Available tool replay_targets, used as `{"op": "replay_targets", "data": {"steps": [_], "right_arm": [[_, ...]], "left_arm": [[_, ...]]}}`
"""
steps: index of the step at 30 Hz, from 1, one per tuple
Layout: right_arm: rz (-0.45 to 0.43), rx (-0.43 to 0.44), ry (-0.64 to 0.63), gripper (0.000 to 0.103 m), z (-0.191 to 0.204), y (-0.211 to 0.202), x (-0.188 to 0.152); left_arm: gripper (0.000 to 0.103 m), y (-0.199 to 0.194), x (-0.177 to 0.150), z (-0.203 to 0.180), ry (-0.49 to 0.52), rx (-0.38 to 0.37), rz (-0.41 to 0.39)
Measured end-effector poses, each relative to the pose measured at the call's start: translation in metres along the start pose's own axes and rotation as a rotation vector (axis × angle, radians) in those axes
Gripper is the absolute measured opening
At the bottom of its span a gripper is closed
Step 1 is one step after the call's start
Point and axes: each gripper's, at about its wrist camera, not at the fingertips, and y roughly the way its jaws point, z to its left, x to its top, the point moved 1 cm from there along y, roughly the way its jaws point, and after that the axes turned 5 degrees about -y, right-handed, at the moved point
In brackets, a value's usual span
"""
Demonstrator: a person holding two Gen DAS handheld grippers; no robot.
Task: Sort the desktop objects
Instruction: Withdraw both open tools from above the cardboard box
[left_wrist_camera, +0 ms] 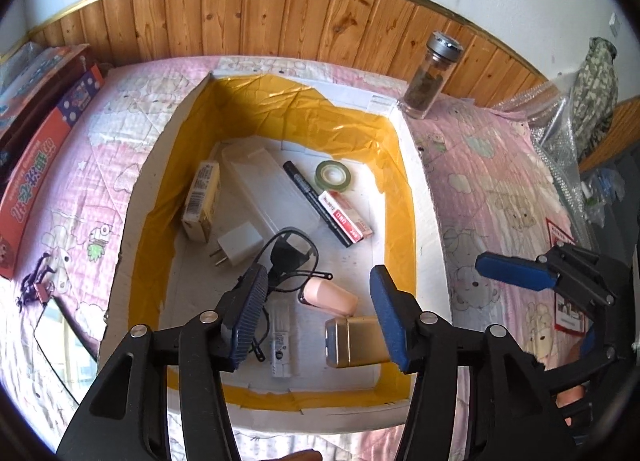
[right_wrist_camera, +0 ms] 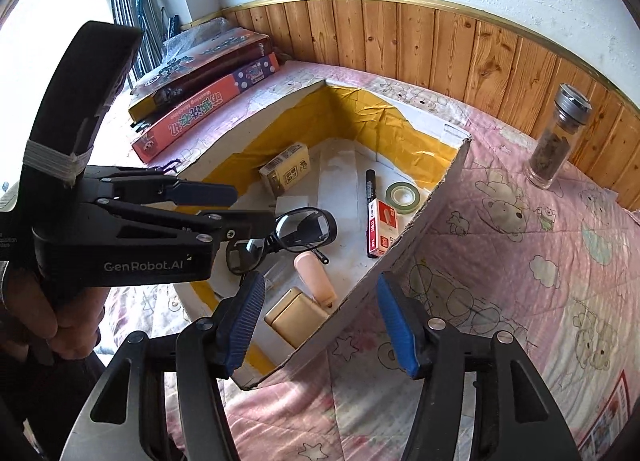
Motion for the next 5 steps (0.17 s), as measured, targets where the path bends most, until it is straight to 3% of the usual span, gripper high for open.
{"op": "replay_targets", "data": {"steps": [5], "right_arm": [[0.010, -0.009, -0.018, 0.059, 0.0051, 0.0030, -0.0041]], "left_arm": [[0.056, -0.0045, 0.0025, -0.0031, 0.000, 0.010, -0.045]]}}
